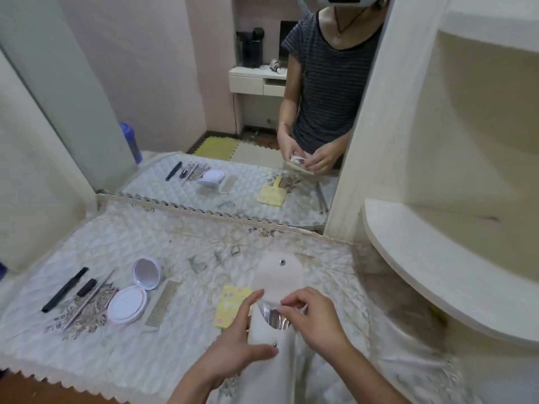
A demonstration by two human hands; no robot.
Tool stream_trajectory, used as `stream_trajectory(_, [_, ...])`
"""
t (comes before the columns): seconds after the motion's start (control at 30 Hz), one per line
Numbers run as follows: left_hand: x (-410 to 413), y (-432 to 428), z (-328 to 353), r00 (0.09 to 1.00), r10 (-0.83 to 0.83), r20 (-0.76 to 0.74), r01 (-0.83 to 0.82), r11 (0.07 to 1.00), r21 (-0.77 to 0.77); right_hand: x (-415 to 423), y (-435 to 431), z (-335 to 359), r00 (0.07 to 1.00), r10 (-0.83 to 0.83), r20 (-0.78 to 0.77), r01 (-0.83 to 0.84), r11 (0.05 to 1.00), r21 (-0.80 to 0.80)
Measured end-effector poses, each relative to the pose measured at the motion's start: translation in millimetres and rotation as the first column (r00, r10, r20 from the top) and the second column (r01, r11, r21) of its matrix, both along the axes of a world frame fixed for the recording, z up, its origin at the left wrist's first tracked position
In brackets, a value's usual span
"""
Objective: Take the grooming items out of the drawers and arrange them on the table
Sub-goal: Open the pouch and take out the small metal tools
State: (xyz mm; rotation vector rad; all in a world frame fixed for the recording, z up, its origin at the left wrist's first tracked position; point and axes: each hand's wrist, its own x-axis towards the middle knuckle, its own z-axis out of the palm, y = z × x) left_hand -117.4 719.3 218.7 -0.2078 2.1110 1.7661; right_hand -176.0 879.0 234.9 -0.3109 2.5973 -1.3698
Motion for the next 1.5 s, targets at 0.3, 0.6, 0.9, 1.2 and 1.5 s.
stream_trajectory(0.3, [-6.8, 13.6, -5.2, 0.993, -0.111, 0.042, 0.110, 0.994, 0.025, -14.7, 22.9, -4.8, 0.977, -0.212, 0.016, 0.213, 0.970, -0.115])
stream_trajectory(0.6, [-1.6, -1.5, -13.1, 0.997, 0.014, 0.079, -0.016, 0.999, 0.029, -39.5, 61.1, -18.3, 0.791, -0.612, 0.021, 0.577, 0.734, -0.357])
stream_trajectory(0.9, [-6.4, -7.0, -20.2, 0.952, 0.190, 0.240, -0.229, 0.962, 0.149, -24.7, 80.5, -75.4, 0.861, -0.501, 0.085, 0.503, 0.864, -0.011])
stream_trajectory(1.2, [-6.7, 4.6, -13.3, 0.966, 0.065, 0.251, -0.150, 0.930, 0.337, -31.2, 44.4, -33.9, 0.933, -0.241, 0.268, 0.313, 0.910, -0.270])
stream_trajectory(1.5, [-12.3, 23.2, -2.0, 0.938, 0.029, 0.345, -0.135, 0.948, 0.287, -27.5, 35.0, 13.1, 0.993, -0.043, 0.109, 0.082, 0.918, -0.387])
